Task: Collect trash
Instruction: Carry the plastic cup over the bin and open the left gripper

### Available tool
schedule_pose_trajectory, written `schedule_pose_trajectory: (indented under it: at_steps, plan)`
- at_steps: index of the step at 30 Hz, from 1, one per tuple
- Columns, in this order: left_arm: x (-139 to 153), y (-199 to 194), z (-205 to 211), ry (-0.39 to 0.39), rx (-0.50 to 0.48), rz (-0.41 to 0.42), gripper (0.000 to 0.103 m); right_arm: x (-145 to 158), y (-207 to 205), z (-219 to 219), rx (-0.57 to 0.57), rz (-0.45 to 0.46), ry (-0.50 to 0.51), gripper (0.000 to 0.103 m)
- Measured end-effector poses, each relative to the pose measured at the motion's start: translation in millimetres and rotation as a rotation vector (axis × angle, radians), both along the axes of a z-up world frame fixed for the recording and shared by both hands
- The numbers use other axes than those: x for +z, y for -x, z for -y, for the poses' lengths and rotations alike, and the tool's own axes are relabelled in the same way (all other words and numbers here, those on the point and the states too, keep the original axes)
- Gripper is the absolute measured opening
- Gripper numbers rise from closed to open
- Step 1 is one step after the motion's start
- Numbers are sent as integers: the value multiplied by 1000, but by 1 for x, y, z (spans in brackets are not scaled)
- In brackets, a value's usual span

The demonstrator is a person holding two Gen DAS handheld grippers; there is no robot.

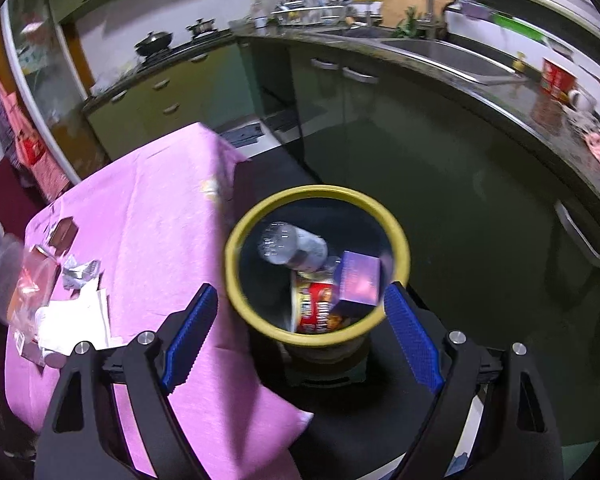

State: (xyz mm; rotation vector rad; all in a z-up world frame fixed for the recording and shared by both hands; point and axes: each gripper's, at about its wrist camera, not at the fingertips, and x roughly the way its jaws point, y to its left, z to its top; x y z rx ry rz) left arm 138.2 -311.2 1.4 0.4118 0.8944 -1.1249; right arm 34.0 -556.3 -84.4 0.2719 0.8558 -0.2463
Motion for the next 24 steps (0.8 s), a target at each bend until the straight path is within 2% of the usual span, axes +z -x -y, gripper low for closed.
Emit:
schedule_pose_trajectory:
  at_steps: [5, 10, 12, 13, 14, 18, 21, 23, 24]
  plan:
    - [-39, -26, 96, -39, -59, -31, 53, -8, 16, 25, -50, -8, -24, 84]
    - [-86, -52, 164, -101, -46, -37, 54, -18, 33, 43, -86, -27, -49, 84]
    - [-104, -60, 181, -113, -39, -43, 58, -21, 37, 50, -98, -30, -56, 84]
    - [-112, -62, 189, -124, -39, -35, 65, -22, 38, 52, -103, -30, -58, 84]
    - [-116, -63, 191, -128, -36, -27, 68, -23, 40, 54, -109, -30, -59, 84]
    - [-120, -69, 192, -137, -10, -42, 68, -27, 46, 56, -117, -32, -70, 84]
    - [-99, -66, 165, -110, 7, -50, 70, -29, 46, 52, -111, -36, -69, 84]
    - [-78, -61, 137, -73, 30, -28, 84, -29, 46, 48, -103, -35, -65, 84]
    - [-62, -56, 113, -42, 59, -11, 87, -28, 46, 46, -100, -33, -64, 84]
